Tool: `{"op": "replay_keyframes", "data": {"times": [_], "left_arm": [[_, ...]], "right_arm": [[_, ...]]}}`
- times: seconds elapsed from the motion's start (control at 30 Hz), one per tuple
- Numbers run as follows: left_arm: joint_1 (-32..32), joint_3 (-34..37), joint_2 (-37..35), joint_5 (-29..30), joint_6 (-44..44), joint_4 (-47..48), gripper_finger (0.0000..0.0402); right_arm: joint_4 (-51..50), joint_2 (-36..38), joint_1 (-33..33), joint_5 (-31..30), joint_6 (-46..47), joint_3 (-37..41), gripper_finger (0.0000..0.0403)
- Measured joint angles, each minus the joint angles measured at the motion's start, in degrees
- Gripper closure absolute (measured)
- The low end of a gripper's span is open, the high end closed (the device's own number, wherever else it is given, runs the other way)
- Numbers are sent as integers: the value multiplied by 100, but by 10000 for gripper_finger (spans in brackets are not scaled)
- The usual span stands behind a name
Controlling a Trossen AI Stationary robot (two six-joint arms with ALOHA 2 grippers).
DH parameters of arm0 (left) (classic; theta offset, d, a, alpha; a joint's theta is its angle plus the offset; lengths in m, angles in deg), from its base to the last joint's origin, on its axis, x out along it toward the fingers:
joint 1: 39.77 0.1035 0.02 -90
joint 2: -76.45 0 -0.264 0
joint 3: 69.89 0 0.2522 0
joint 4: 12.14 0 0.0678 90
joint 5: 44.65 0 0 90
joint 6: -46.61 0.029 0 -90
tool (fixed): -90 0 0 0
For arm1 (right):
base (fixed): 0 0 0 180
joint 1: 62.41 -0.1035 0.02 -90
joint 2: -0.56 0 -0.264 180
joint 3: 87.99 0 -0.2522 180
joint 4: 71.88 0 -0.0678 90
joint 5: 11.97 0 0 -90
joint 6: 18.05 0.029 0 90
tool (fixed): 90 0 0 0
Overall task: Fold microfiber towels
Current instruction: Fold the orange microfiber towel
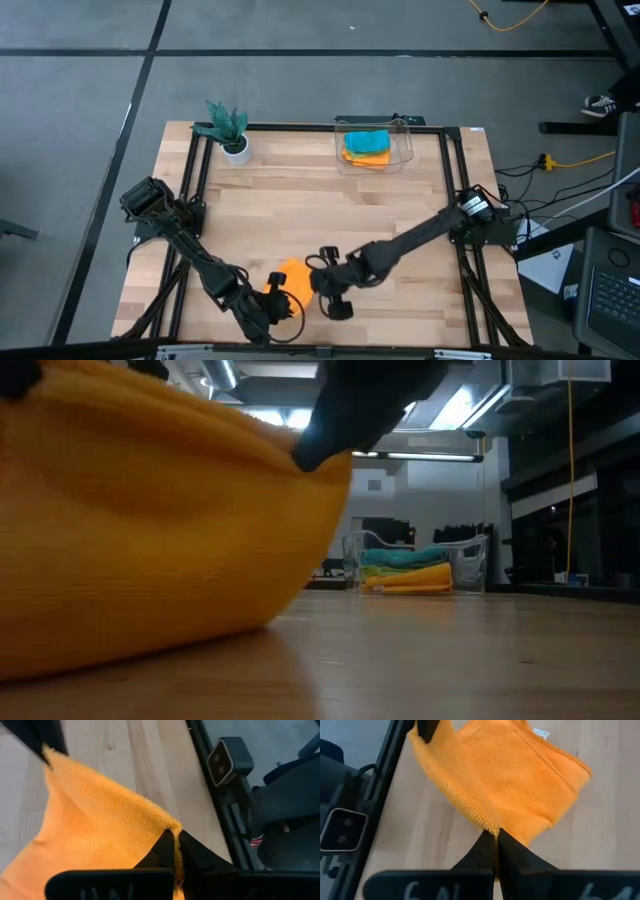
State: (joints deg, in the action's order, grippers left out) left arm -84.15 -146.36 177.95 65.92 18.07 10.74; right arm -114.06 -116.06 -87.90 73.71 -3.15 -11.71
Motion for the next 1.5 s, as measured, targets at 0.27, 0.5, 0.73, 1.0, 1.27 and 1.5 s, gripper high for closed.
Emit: {"op": "replay_keyframes", "data": {"times": [0.27,0.5,0.73,1.0,1.27,1.5], "left_arm": [[19,-3,-2,131,-246,474,401],[346,-6,-4,-156,59,521,401],[998,-9,-4,-1206,851,259,401],[1282,-16,-9,-1477,1116,167,401],[713,-20,-11,-1261,487,181,401],[463,-14,-9,-295,219,858,401]], "right_arm": [[-111,4,233,312,-329,0,399],[-703,4,-14,297,262,-4,399],[-802,4,-525,276,1364,-4,399],[18,4,-1055,155,1954,-3,399],[-321,9,-993,-377,2433,-2,399],[-309,-98,-675,-372,2247,-7,399]]}}
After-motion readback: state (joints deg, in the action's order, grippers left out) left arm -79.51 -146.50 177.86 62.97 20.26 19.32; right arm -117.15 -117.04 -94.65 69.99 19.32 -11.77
